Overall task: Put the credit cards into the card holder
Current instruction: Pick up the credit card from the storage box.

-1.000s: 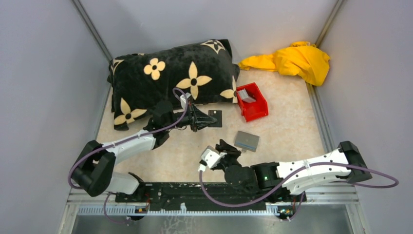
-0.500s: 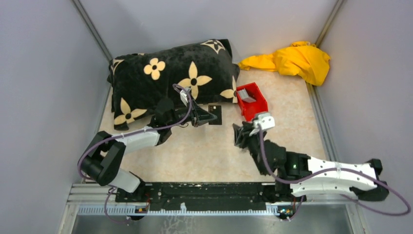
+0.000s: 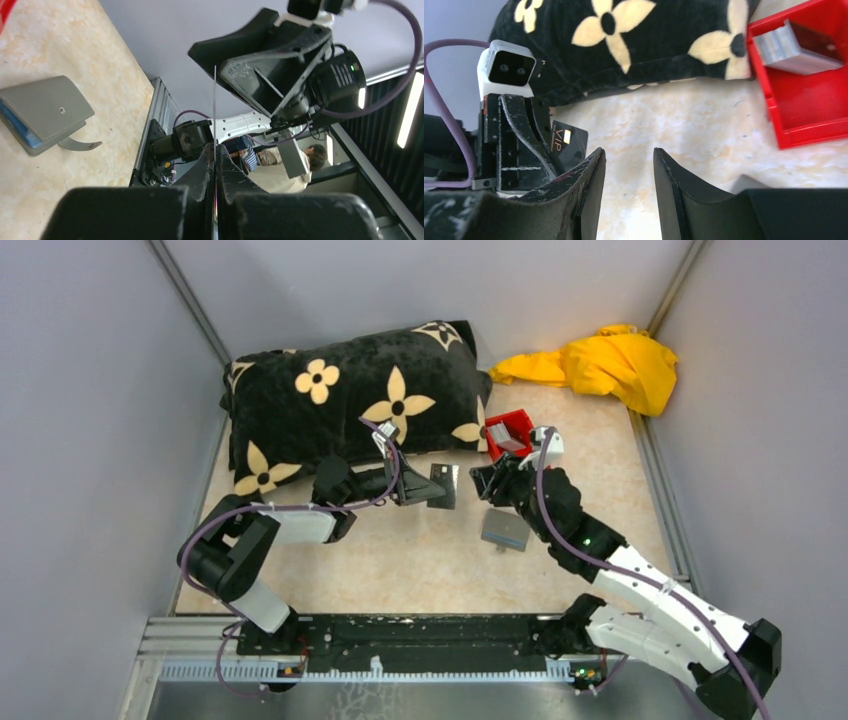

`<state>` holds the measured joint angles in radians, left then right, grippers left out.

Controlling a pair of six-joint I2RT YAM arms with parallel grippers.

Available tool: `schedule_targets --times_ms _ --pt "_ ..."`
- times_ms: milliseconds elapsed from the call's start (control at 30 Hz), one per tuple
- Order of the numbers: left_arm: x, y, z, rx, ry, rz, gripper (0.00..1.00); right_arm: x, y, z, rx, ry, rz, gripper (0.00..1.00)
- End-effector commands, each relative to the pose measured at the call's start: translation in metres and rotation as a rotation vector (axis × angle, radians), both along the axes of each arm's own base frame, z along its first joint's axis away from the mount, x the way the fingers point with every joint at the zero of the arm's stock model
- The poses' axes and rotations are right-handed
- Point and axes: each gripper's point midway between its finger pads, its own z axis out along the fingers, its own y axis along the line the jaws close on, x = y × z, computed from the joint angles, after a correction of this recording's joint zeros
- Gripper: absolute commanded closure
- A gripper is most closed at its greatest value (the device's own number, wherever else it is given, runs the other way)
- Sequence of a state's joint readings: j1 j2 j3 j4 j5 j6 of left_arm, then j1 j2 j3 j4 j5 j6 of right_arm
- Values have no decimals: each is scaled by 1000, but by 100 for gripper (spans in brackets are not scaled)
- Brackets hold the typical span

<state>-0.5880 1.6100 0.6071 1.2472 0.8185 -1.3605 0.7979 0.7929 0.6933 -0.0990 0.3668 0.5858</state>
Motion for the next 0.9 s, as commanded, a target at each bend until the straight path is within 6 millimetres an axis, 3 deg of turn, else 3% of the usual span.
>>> schedule_targets --times_ms 0,233,667,867 --pt "-12 4 15 -47 -99 -48 100 -10 33 22 197 14 194 59" --pt "-10 2 10 -49 -88 -55 100 -16 44 25 272 38 266 58" --pt "-6 -3 20 -88 -90 -89 100 -22 47 3 296 84 289 59" --pt "-6 -4 14 -79 -72 -110 100 -21 55 5 322 83 326 62"
